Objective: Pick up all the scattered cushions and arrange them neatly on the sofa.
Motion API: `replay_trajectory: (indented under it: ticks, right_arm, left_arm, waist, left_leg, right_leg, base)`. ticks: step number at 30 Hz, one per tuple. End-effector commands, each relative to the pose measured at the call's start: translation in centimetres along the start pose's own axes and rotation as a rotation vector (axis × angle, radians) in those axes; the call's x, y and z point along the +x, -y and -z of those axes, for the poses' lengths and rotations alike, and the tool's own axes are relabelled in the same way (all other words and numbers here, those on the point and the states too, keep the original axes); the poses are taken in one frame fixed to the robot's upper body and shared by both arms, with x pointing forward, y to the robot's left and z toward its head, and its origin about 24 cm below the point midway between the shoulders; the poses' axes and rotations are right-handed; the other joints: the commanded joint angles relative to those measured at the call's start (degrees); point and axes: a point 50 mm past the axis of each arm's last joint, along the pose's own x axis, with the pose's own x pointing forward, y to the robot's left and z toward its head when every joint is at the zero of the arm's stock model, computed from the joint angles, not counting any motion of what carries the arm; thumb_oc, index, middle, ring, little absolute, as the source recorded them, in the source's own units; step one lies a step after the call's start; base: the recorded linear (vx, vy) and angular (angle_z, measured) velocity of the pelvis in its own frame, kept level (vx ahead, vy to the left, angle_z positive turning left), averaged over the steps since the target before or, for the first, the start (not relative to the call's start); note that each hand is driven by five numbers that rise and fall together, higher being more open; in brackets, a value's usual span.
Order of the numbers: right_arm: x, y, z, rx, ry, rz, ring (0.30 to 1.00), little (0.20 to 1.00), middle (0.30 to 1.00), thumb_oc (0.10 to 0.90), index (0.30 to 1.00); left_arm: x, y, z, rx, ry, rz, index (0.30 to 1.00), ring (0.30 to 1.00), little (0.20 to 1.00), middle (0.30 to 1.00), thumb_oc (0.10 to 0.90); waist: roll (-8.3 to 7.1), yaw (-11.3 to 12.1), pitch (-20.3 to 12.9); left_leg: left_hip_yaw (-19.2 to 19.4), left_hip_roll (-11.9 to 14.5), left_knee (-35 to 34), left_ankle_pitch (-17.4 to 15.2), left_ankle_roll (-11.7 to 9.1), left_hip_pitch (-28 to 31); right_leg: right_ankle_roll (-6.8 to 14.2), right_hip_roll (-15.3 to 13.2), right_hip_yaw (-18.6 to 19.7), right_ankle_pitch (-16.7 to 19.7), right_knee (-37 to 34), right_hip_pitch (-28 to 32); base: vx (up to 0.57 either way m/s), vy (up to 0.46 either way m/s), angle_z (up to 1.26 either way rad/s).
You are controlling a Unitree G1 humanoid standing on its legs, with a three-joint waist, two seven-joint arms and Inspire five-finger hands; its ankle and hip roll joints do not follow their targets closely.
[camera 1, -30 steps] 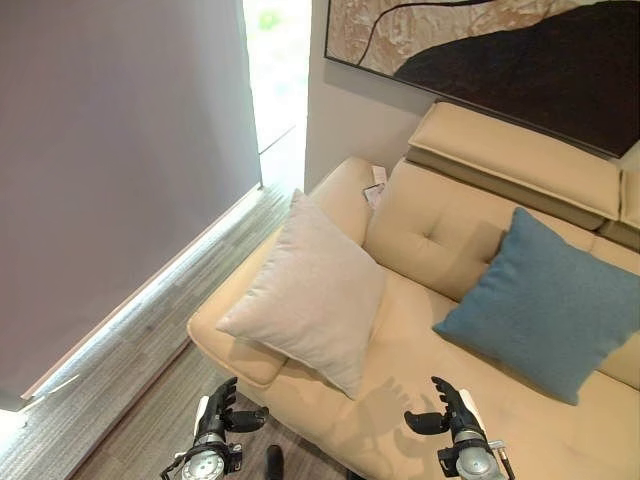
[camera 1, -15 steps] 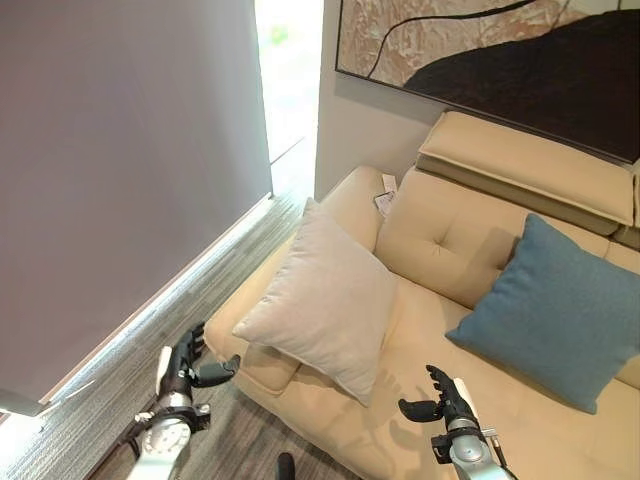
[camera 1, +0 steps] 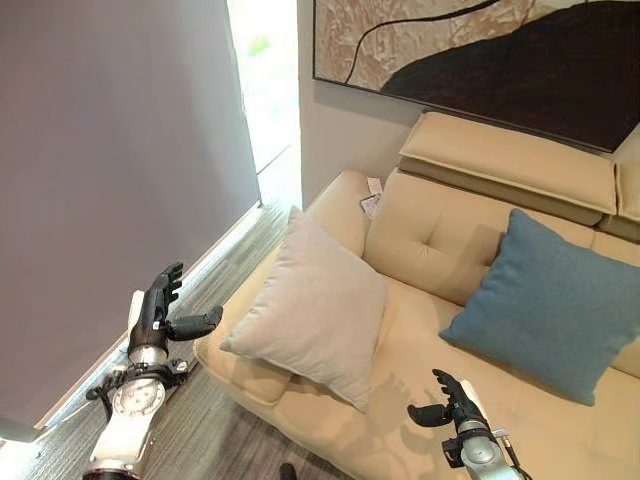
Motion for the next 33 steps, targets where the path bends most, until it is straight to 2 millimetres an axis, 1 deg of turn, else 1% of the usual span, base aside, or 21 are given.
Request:
replay_trajectory:
  ticks: [1, 3, 4, 7, 8, 9, 12, 15, 17, 18, 19, 20, 21, 22, 24, 25, 27, 29, 33]
  right_arm:
    - [0.8, 0.9, -3.3, -0.063, 0.141, 0.011, 0.9, 0.9, 0.9, 0.8, 0.9]
    - [0.8, 0.7, -3.4, -0.064, 0.141, 0.001, 0.9, 0.9, 0.9, 0.8, 0.9]
    - [0.8, 0.6, -3.4, -0.061, 0.139, -0.005, 0.9, 0.9, 0.9, 0.8, 0.9]
    - [0.8, 0.6, -3.3, -0.061, 0.136, -0.007, 0.9, 0.9, 0.9, 0.8, 0.9]
    - [0.8, 0.7, -3.2, -0.055, 0.132, -0.008, 0.9, 0.9, 0.9, 0.8, 0.9]
    - [0.8, 0.7, -3.2, -0.054, 0.132, -0.008, 0.9, 0.9, 0.9, 0.8, 0.9]
    - [0.7, 0.6, -3.0, -0.034, 0.122, -0.009, 0.9, 0.9, 0.9, 0.8, 0.9]
    - [0.7, 0.6, -2.8, -0.031, 0.12, -0.011, 0.9, 0.9, 0.9, 0.8, 0.9]
    - [0.6, 0.6, -2.7, -0.033, 0.115, -0.013, 0.9, 0.9, 0.9, 0.8, 0.9]
    - [0.5, 0.5, -2.1, -0.045, 0.096, -0.018, 0.9, 0.9, 0.9, 0.8, 0.9]
    - [0.5, 0.5, -2.1, -0.046, 0.096, -0.018, 0.9, 0.9, 0.9, 0.8, 0.9]
    - [0.5, 0.5, -1.9, -0.049, 0.083, -0.016, 0.9, 0.9, 0.9, 0.8, 0.9]
    - [0.5, 0.5, -1.9, -0.049, 0.083, -0.016, 0.9, 0.9, 0.9, 0.8, 0.9]
    - [0.5, 0.6, -1.7, -0.048, 0.076, -0.01, 0.9, 0.9, 0.9, 0.8, 0.9]
    - [0.4, 0.9, -1.4, -0.034, 0.065, 0.01, 0.9, 0.9, 0.9, 0.8, 0.9]
    - [0.4, 0.9, -1.4, -0.034, 0.065, 0.01, 0.9, 0.9, 0.9, 0.8, 0.9]
    - [0.3, 1.1, -1.3, -0.027, 0.066, 0.022, 0.9, 0.9, 0.9, 0.8, 0.9]
    - [0.3, 1.1, -1.4, -0.025, 0.069, 0.023, 0.9, 0.9, 0.9, 0.8, 0.9]
    - [0.3, 1.2, -1.9, -0.023, 0.096, 0.029, 0.9, 0.9, 0.9, 0.8, 0.9]
  left_arm:
    - [2.8, -0.8, -3.8, 0.102, 0.154, -0.009, 0.9, 0.9, 0.9, 0.9, 0.8]
    - [3.5, -0.7, -3.9, 0.117, 0.14, -0.007, 0.9, 0.9, 0.9, 0.9, 0.8]
    - [4.2, -0.6, -3.7, 0.145, 0.108, -0.019, 0.9, 0.9, 0.9, 0.9, 0.8]
    - [4.5, -0.5, -3.7, 0.157, 0.1, -0.022, 0.9, 0.9, 0.9, 0.9, 0.8]
    - [5.3, -0.7, -3.6, 0.21, 0.07, -0.049, 0.9, 0.9, 0.9, 0.9, 0.8]
    - [5.3, -0.7, -3.6, 0.21, 0.07, -0.049, 0.9, 0.9, 0.9, 0.9, 0.8]
    - [6.9, -1.2, -3.4, 0.328, 0.005, -0.085, 0.9, 0.9, 0.9, 0.9, 0.8]
    - [7.4, -0.9, -2.6, 0.333, -0.059, -0.09, 0.9, 0.9, 0.9, 0.9, 0.8]
    - [7.4, -0.4, -1.7, 0.287, -0.105, -0.088, 0.9, 0.9, 0.9, 0.9, 0.8]
    - [7.0, 0.9, -0.8, 0.192, -0.139, -0.068, 0.9, 0.9, 0.9, 0.9, 0.8]
    - [7.0, 0.9, -0.8, 0.191, -0.14, -0.068, 0.9, 0.9, 0.9, 0.9, 0.8]
    - [6.7, 1.7, -0.9, 0.098, -0.127, -0.056, 0.9, 0.9, 0.9, 0.9, 0.8]
    - [6.7, 1.7, -0.9, 0.098, -0.128, -0.056, 0.9, 0.9, 0.9, 0.9, 0.8]
    - [6.5, 2.0, -0.8, 0.039, -0.124, -0.047, 0.9, 0.9, 0.9, 0.9, 0.8]
    - [5.9, 2.2, -1.5, -0.078, -0.075, -0.045, 0.9, 0.9, 0.9, 0.9, 0.8]
    - [5.9, 2.2, -1.5, -0.078, -0.075, -0.045, 0.9, 0.9, 0.9, 0.9, 0.8]
    - [5.7, 1.8, -2.5, -0.136, -0.023, -0.059, 0.9, 0.9, 0.9, 0.9, 0.8]
    - [5.7, 1.6, -2.8, -0.151, -0.008, -0.068, 0.9, 0.9, 0.9, 0.9, 0.8]
    - [5.8, 1.4, -4.8, -0.237, 0.082, -0.086, 0.9, 0.9, 0.9, 0.9, 0.8]
  waist:
    - [-0.67, -0.63, -3.19]
    - [-0.46, -1.12, -3.42]
    - [-0.32, -1.79, -3.61]
    - [-0.23, -2.01, -3.67]
    - [-0.11, -2.96, -3.84]
    - [-0.11, -2.93, -3.84]
    - [-0.21, -4.4, -4.22]
    - [-0.28, -5.22, -4.55]
    - [-0.26, -5.76, -4.8]
    - [-0.2, -6.39, -5.19]
    - [-0.18, -6.39, -5.21]
    - [-0.1, -6.51, -5.32]
    - [-0.09, -6.52, -5.33]
    - [-0.04, -6.55, -5.4]
    - [0.13, -6.5, -5.62]
    - [0.13, -6.49, -5.62]
    - [0.03, -6.3, -5.75]
    - [-0.04, -6.26, -5.74]
    - [-0.42, -5.7, -5.57]
  left_leg:
    - [0.45, -0.66, 0.19, -7.77, -1.85, 1.42]
    - [0.76, -0.52, 0.19, -7.8, -1.97, 1.5]
    - [1.17, -0.36, 0.19, -7.76, -2.09, 1.52]
    - [1.36, -0.29, 0.19, -7.75, -2.13, 1.53]
    - [1.83, -0.07, 0.19, -7.76, -2.3, 1.55]
    - [1.84, -0.06, 0.19, -7.76, -2.3, 1.54]
    - [2.71, 0.34, 0.19, -7.73, -2.64, 1.27]
    - [3.29, 0.6, 0.19, -7.66, -2.92, 0.99]
    - [3.67, 0.8, 0.19, -7.63, -3.08, 0.88]
    - [3.96, 0.92, 0.19, -7.84, -3.15, 1.0]
    - [3.97, 0.93, 0.19, -7.85, -3.15, 1.01]
    - [4.04, 0.95, 0.19, -7.89, -3.1, 1.17]
    - [4.05, 0.95, 0.19, -7.9, -3.1, 1.18]
    - [4.12, 0.97, 0.19, -7.93, -3.07, 1.27]
    - [4.56, 1.01, 0.19, -8.3, -2.98, 1.92]
    - [4.58, 1.02, 0.19, -8.31, -2.99, 1.96]
    - [4.64, 0.97, 0.19, -8.59, -2.95, 2.5]
    - [4.67, 0.99, 0.19, -8.69, -2.97, 2.66]
    - [4.34, 1.02, 0.19, -8.84, -2.95, 2.81]
  right_leg:
    - [3.61, -2.22, -2.12, -1.78, 6.54, -3.72]
    - [3.6, -2.18, -2.1, -1.66, 6.23, -3.65]
    - [3.64, -2.1, -2.01, -1.57, 6.05, -3.61]
    - [3.66, -2.05, -1.94, -1.49, 5.97, -3.6]
    - [3.68, -1.94, -1.7, -1.37, 5.59, -3.64]
    - [3.68, -1.93, -1.7, -1.36, 5.58, -3.65]
    - [3.78, -1.63, -1.26, -0.92, 4.38, -3.79]
    - [3.92, -1.49, -1.11, -0.49, 3.44, -3.86]
    - [3.93, -1.31, -0.95, -0.31, 2.87, -3.88]
    - [3.87, -1.1, -0.65, -0.13, 2.13, -3.67]
    - [3.87, -1.09, -0.65, -0.12, 2.1, -3.64]
    - [3.84, -0.95, -0.47, -0.06, 1.76, -3.45]
    - [3.84, -0.94, -0.46, -0.05, 1.74, -3.43]
    - [3.82, -0.89, -0.44, 0.0, 1.53, -3.21]
    - [3.77, -0.65, -0.05, 0.04, 0.78, -2.47]
    - [3.77, -0.64, -0.03, 0.04, 0.76, -2.43]
    - [3.72, -0.6, -0.01, -0.03, 0.41, -1.76]
    - [3.72, -0.62, -0.02, -0.08, 0.3, -1.5]
    - [3.71, -0.65, -0.29, -0.28, 0.02, -0.94]
  base:
    - [0.04, -0.015, -0.05]
    - [0.05, -0.029, -0.02]
    - [0.04, -0.028, -0.02]
    - [0.04, -0.02, -0.08]
    - [0.04, -0.026, -0.17]
    - [0.08, -0.053, -0.14]
    - [0.05, -0.056, -0.1]
    - [0.03, -0.05, -0.09]
    - [0.05, -0.051, -0.23]
    - [0.06, -0.041, -0.17]
    - [0.08, -0.042, -0.06]
    - [0.03, -0.013, -0.04]
    - [0.04, -0.017, -0.04]
    - [0.04, -0.002, -0.03]
    - [0.05, 0.003, -0.04]
    - [0.03, 0.007, -0.04]
    - [0.0, 0.0, 0.0]
    - [0.0, 0.0, 0.0]
    - [0.0, 0.0, 0.0]
